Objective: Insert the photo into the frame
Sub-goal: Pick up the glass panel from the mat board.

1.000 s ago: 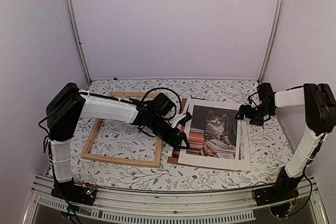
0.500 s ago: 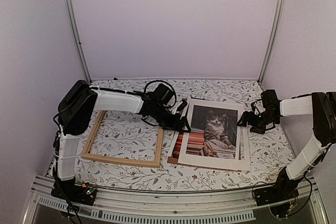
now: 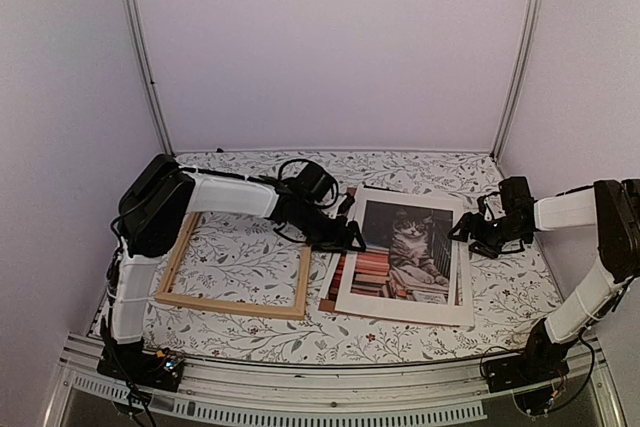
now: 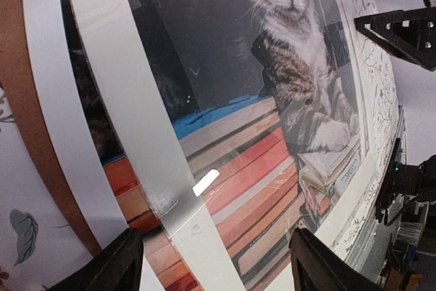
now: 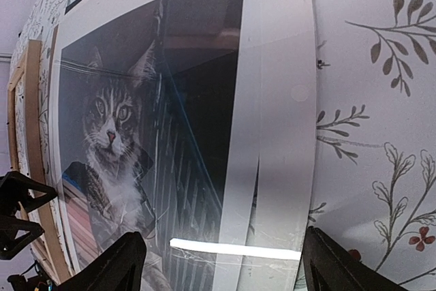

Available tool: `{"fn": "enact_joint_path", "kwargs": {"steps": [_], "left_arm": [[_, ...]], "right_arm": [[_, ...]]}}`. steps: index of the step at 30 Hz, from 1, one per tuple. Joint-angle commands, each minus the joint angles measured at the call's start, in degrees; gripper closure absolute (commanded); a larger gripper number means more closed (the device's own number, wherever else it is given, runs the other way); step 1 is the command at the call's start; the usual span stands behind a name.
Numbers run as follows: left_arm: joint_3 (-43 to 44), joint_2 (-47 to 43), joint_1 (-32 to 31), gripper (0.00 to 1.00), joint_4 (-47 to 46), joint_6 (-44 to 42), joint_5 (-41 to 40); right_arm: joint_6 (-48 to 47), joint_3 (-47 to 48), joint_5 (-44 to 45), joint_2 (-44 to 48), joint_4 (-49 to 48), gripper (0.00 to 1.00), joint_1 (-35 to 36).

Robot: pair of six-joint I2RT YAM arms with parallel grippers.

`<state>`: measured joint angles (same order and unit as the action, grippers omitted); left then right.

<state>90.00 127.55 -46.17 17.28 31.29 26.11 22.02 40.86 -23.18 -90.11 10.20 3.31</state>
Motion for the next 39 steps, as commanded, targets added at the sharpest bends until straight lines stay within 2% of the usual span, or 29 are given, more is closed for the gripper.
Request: {"fn": "enact_joint_path", "kwargs": {"steps": [1,14,39], "left_arm": [[-2.0,0.7,-0.5,0.24,-2.5,3.0,0.4],[-7.3,-1.4,-0.4,0.24,-6.9,6.8,-0.8],[-9.0,-1.6,-0.3,0.24,-7.8,6.8,-1.2]], "right_arm": [[3.2,-2.5,-4.5,-1.5,1.4,0.17,0.3],[7.2,-2.9,-10.8,-1.2,-3.4,0.21,0.3],[7.1,-2.0,-14.6,3.7,-1.7,0.27,-0.4]]}}
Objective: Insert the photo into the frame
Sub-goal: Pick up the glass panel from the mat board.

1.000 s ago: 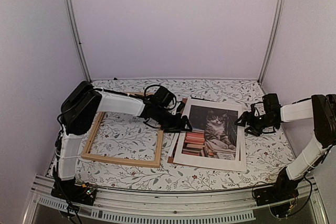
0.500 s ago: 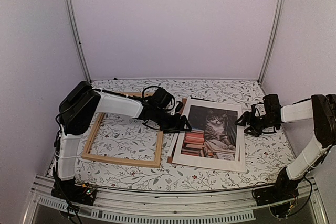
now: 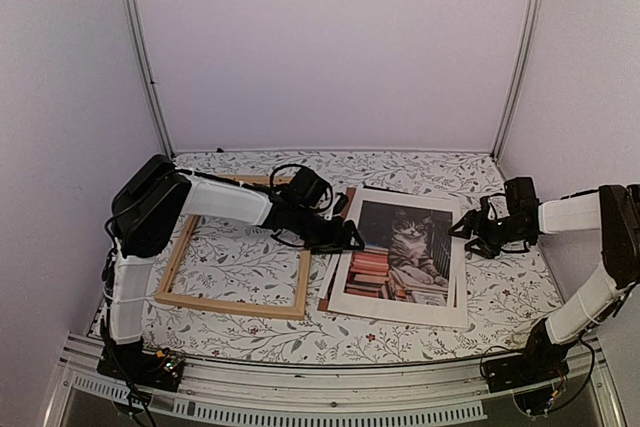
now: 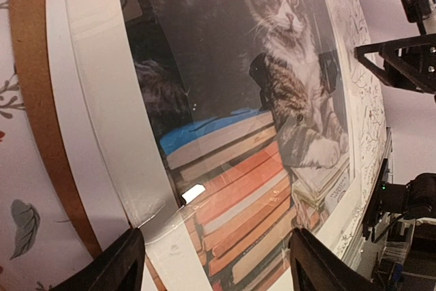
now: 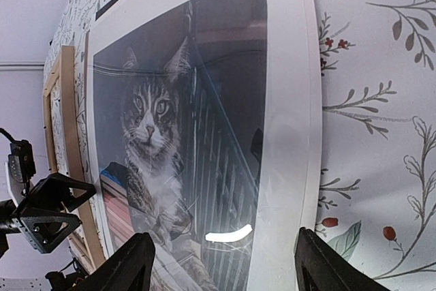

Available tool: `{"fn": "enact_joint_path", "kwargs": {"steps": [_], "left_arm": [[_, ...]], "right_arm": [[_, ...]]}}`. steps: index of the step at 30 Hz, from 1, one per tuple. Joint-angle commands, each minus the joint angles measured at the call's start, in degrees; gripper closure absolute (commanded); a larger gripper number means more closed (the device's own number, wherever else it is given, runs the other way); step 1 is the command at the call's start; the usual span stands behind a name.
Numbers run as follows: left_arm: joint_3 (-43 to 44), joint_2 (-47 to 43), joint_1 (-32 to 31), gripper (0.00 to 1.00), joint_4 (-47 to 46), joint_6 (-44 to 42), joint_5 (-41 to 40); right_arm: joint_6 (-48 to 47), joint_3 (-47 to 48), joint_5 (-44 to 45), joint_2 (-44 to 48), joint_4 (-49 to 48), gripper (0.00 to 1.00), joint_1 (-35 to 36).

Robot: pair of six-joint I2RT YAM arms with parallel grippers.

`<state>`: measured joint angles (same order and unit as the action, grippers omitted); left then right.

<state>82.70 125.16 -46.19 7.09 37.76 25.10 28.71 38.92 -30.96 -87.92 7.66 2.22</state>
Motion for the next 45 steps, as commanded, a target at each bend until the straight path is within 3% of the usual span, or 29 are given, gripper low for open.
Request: {"fn": "enact_joint_path", "kwargs": {"steps": [1,9,15,18,23,28,37,45], "left_arm": [[-1.7,0.8,-0.3,0.24,2.3,0.4,-0.2],[-1.6,0.7,-0.2,0.24,2.3,0.3,-0.1],[-2.0,0.4,-0.1,0.24,2.1,0.4,-0.1],[-2.3,-0.1,0.1,0.24,1.4,0.3,0.1],[-3.5,-1.9,0.7,0.24,-0.6,-0.3,1.0],[-4.3,-4.7,1.9,0.24,-1.1,-1.4,0.5],[-6.5,-13.9,6.5,0.22,2.6,-4.7,-2.8],[-10.4,-23.6,18.5,0.19,13.2,-10.2,-12.0]], "right_arm": [[0.3,0.0,-7.2,1.7,0.9,0.27,0.6],[0.1,-0.6,-9.6,2.2,0.6,0.33,-0.4],[-1.6,-0.7,-10.6,2.2,0.9,0.44,-1.3],[-2.8,-0.5,-10.8,1.7,0.7,0.54,-1.4],[-4.1,0.4,-13.5,-0.2,0.0,0.81,-1.4],[-5.4,2.7,-14.7,-0.5,1.6,1.00,-1.4],[-6.8,7.8,-16.7,2.8,6.6,1.00,-1.5],[-6.3,15.4,-19.8,6.7,11.5,1.00,-1.5]]}}
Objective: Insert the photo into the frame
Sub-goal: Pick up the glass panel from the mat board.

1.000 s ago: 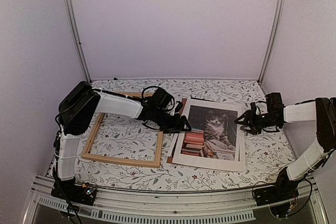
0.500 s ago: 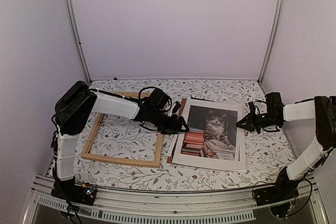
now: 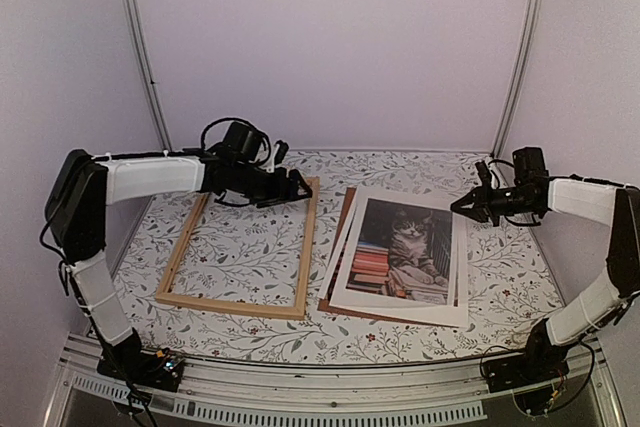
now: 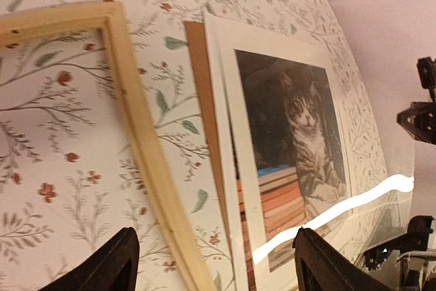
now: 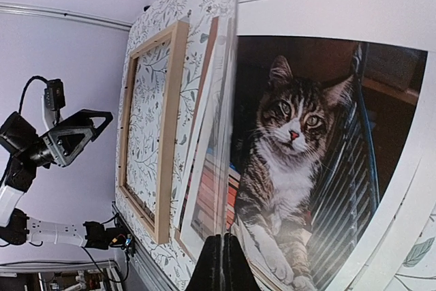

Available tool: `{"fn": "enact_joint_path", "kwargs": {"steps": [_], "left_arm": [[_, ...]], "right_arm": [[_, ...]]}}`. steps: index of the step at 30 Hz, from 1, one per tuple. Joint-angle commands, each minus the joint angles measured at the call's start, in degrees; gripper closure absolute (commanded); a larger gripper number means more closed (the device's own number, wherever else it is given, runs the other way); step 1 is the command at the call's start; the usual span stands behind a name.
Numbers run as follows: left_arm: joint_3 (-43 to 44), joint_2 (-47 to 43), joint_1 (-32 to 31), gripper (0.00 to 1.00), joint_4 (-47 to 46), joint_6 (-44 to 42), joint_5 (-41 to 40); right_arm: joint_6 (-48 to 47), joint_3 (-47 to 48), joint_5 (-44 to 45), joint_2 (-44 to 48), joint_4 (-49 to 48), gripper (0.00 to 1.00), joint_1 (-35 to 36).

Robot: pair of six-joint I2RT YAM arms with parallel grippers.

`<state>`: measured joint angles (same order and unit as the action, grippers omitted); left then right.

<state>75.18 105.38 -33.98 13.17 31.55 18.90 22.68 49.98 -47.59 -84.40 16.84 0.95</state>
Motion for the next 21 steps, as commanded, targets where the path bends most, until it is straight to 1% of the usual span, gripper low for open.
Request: {"fn": "enact_joint_path", "kwargs": {"steps": [1,6,11,16,21], "left_arm": [[-3.5,-4.8,8.1,0.18,8.2,-4.7,-7.0],[-4.2,-6.9,17.5,0.13,14.6,-7.4,-12.8],[-4.2,-6.4,24.6,0.09,17.5,-9.2,-18.4],[-3.7,-2.9,30.1,0.08,18.0,-10.4,-18.7],[-1.7,2.5,32.8,0.09,18.6,-11.5,-18.7]], "right_arm": [[-0.1,5.7,-4.1,3.6,2.5,1.00,-0.2],[0.8,9.9,-6.9,5.0,3.2,1.00,-0.1],[2.1,12.3,-10.5,5.2,1.6,1.00,0.1],[1.9,14.0,-13.1,4.3,1.0,1.00,0.4],[3.7,14.2,-16.6,4.0,-1.8,1.00,0.6]]}}
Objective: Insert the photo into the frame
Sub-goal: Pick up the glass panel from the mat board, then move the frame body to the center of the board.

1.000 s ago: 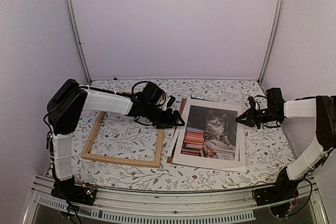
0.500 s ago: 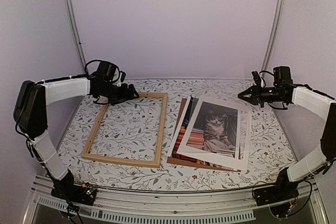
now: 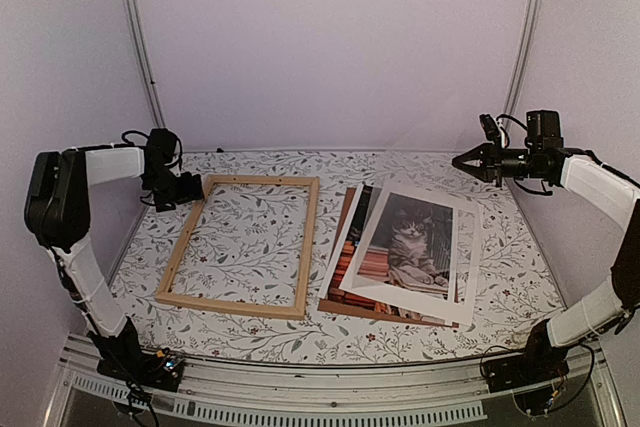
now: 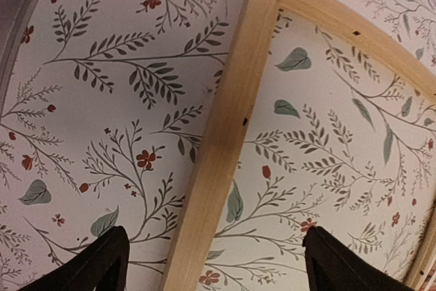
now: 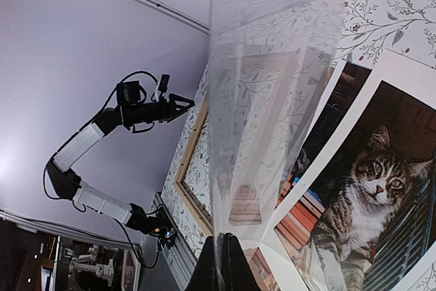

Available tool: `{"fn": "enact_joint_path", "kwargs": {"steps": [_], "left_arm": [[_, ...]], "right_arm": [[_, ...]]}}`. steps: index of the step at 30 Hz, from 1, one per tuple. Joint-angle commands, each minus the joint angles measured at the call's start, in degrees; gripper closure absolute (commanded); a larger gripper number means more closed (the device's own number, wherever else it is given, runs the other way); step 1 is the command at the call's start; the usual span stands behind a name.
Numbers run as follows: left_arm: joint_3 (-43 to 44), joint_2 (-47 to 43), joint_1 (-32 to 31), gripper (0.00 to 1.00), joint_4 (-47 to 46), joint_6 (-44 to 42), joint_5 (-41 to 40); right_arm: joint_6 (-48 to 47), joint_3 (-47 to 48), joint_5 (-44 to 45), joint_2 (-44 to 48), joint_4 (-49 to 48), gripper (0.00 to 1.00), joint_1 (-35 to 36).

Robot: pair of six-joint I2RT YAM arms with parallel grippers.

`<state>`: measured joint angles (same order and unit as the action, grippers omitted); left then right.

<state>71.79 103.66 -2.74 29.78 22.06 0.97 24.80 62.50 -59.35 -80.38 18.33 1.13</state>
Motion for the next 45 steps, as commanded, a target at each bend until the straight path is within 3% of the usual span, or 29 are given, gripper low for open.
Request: {"fn": "enact_joint_path", "kwargs": {"steps": [1,8,20,36,45], "left_arm": [[1.9,5.1,1.7,0.09,2.1,-2.1,-0.5],[1.5,7.6,2.0,0.13,1.5,-2.3,2.5],[-9.9,2.6,-1.0,0.20,-5.8,1.2,8.8],[-18.0,-4.5,-14.8,0.23,-7.6,6.4,5.1],[-20.1,-9.1,-23.4,0.21,-9.4,12.5,7.1]], "right_arm": [[2.1,1.8,-5.3,0.1,-3.8,1.00,0.5],[4.5,2.0,-6.7,2.0,-6.0,1.00,0.5],[9.3,4.3,-8.1,2.2,-8.9,1.00,1.4],[11.9,6.7,-7.1,2.3,-8.9,1.00,3.1],[14.7,9.3,-3.7,0.6,-10.1,1.00,8.5]]}}
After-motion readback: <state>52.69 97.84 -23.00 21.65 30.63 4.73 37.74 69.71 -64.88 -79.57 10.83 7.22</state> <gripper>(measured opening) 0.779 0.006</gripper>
